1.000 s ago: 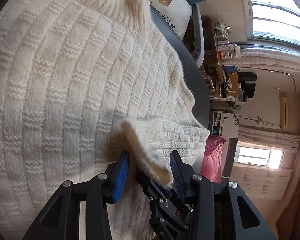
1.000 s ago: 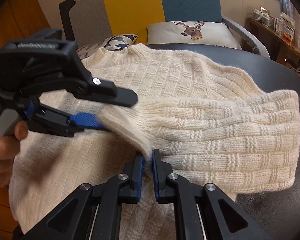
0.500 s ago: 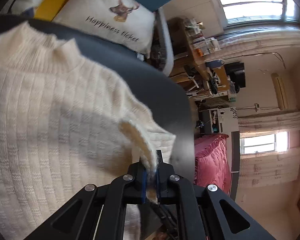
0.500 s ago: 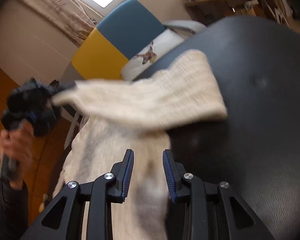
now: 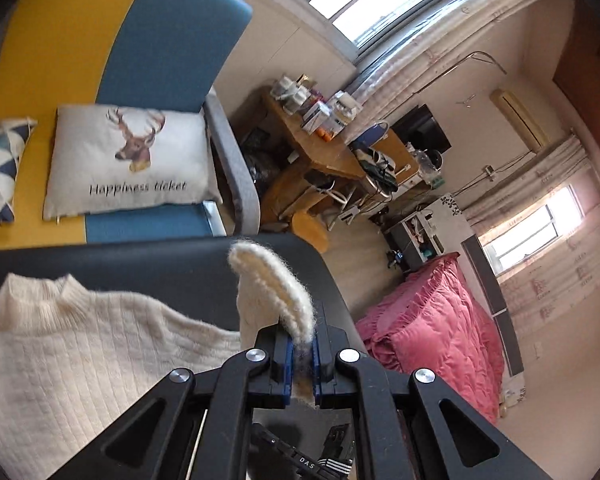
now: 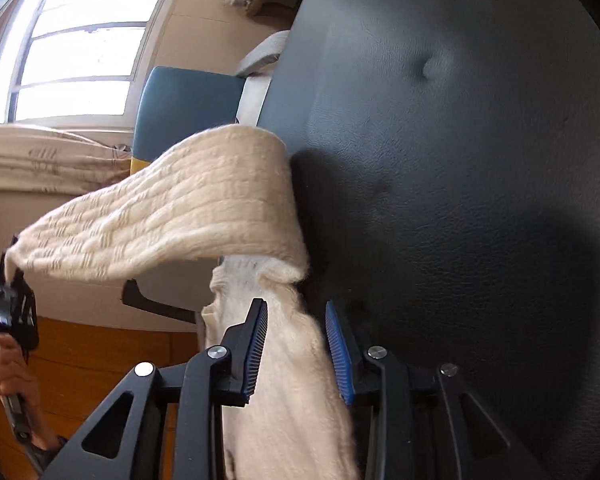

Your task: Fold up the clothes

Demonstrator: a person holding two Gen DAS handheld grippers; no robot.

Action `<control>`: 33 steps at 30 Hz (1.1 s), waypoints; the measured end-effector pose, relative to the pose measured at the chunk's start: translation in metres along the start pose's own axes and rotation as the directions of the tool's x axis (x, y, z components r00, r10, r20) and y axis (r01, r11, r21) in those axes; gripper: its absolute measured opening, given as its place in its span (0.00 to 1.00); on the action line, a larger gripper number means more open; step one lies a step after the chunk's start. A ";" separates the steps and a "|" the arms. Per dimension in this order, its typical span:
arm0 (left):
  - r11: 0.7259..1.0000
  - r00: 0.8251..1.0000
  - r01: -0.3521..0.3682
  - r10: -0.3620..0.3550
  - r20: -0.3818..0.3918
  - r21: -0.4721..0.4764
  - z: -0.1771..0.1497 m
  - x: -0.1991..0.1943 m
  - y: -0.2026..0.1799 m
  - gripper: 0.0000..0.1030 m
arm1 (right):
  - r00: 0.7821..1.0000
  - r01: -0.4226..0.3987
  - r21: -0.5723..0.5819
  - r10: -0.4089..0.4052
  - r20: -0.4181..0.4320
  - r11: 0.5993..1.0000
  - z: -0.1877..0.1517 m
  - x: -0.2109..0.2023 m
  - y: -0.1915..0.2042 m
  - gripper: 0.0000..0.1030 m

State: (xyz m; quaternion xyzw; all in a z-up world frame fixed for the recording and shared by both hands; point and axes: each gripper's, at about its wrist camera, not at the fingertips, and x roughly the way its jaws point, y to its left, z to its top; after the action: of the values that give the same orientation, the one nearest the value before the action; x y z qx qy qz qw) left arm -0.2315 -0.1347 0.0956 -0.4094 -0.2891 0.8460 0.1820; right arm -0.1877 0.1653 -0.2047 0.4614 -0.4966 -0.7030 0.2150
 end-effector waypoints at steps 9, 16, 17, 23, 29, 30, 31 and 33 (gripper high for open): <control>1.000 0.999 0.014 -0.014 0.045 0.007 0.014 -0.026 0.014 0.07 | 0.997 0.054 0.007 -0.055 0.059 0.998 0.009 0.027 0.015 0.32; 0.999 0.996 0.029 -0.031 0.081 0.026 0.011 -0.052 0.031 0.07 | 0.983 0.142 -0.031 -0.138 0.118 0.989 0.021 0.043 0.027 0.32; 0.999 0.996 0.029 -0.031 0.085 0.023 0.009 -0.056 0.037 0.07 | 0.981 0.161 -0.050 -0.154 0.121 0.986 0.021 0.044 0.030 0.32; 0.999 0.993 0.039 -0.037 0.114 -0.013 -0.019 -0.084 0.089 0.07 | 0.963 0.250 -0.153 -0.230 0.139 0.956 0.015 0.045 0.037 0.31; 0.988 0.995 -0.048 0.060 0.082 -0.146 -0.071 -0.089 0.183 0.07 | 0.939 0.335 -0.253 -0.301 0.166 0.908 0.009 0.047 0.045 0.30; 0.981 0.994 -0.067 0.081 0.067 -0.183 -0.080 -0.086 0.201 0.07 | 0.935 0.349 -0.269 -0.312 0.171 0.898 0.008 0.047 0.046 0.30; 0.972 0.994 -0.087 0.100 0.051 -0.220 -0.090 -0.083 0.219 0.07 | 0.930 0.362 -0.285 -0.323 0.176 0.887 0.007 0.047 0.047 0.30; 0.952 0.992 -0.118 0.128 0.019 -0.281 -0.111 -0.075 0.250 0.07 | 0.921 0.387 -0.320 -0.344 0.184 0.864 0.004 0.049 0.050 0.30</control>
State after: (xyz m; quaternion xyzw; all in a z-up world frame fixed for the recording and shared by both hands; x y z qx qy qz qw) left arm -0.1161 -0.3299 -0.0749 -0.4325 -0.3829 0.8138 0.0640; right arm -0.2224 0.1095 -0.1804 0.4581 -0.2787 -0.8346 0.1260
